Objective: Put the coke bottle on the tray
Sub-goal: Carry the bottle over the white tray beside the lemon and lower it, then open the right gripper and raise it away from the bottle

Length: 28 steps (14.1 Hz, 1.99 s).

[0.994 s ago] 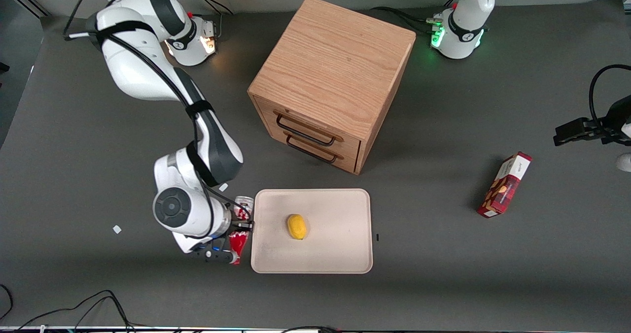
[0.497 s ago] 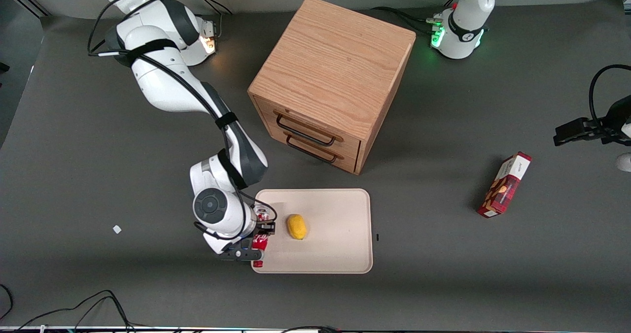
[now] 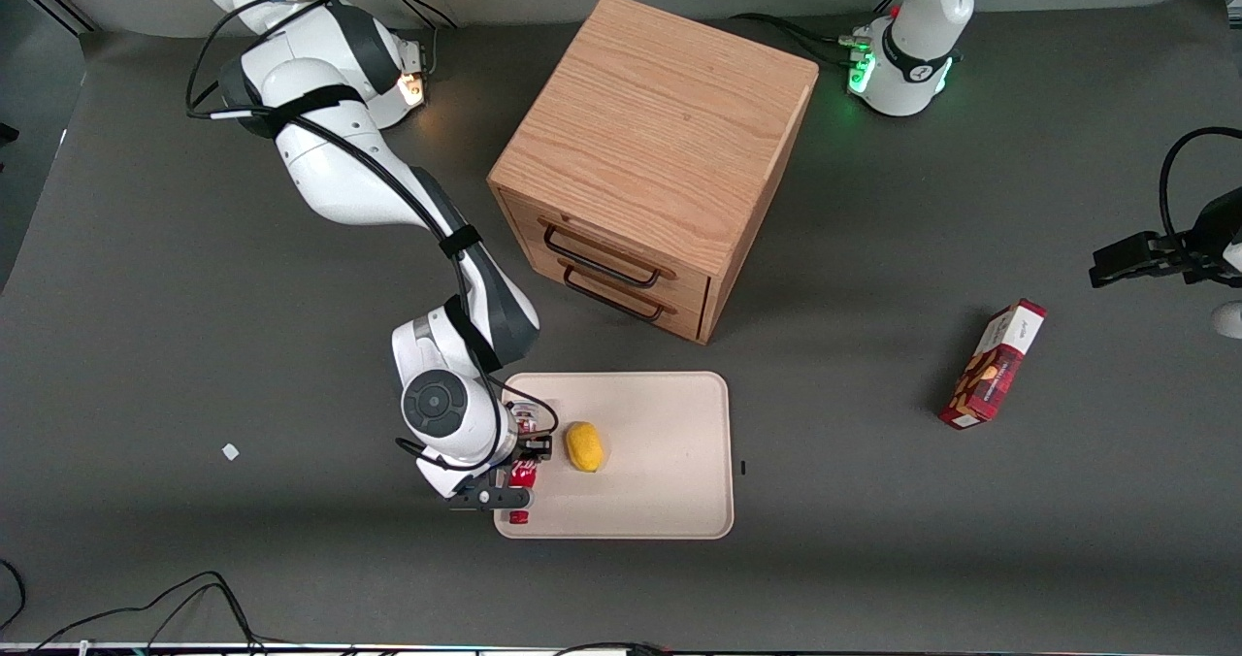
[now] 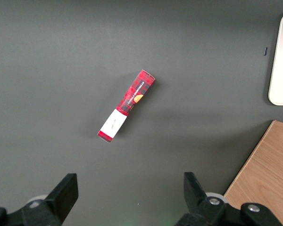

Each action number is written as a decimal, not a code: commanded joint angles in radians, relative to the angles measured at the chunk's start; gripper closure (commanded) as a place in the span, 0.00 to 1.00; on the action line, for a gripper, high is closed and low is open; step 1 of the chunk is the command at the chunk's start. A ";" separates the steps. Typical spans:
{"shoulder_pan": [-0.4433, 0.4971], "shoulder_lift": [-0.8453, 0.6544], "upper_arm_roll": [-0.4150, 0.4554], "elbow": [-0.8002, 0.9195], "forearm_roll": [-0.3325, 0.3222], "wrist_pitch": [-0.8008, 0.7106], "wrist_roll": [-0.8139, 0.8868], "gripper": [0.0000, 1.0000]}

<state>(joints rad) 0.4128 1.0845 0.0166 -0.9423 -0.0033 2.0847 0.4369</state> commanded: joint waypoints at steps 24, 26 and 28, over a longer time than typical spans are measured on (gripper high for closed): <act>-0.009 -0.140 -0.018 -0.108 -0.023 -0.027 0.011 0.00; -0.044 -0.294 -0.006 -0.238 -0.015 -0.089 0.011 0.00; -0.057 -0.436 -0.006 -0.376 -0.014 -0.119 0.009 0.00</act>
<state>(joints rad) 0.3714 0.8636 0.0041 -1.0677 -0.0183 1.9789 0.4383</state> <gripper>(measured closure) 0.000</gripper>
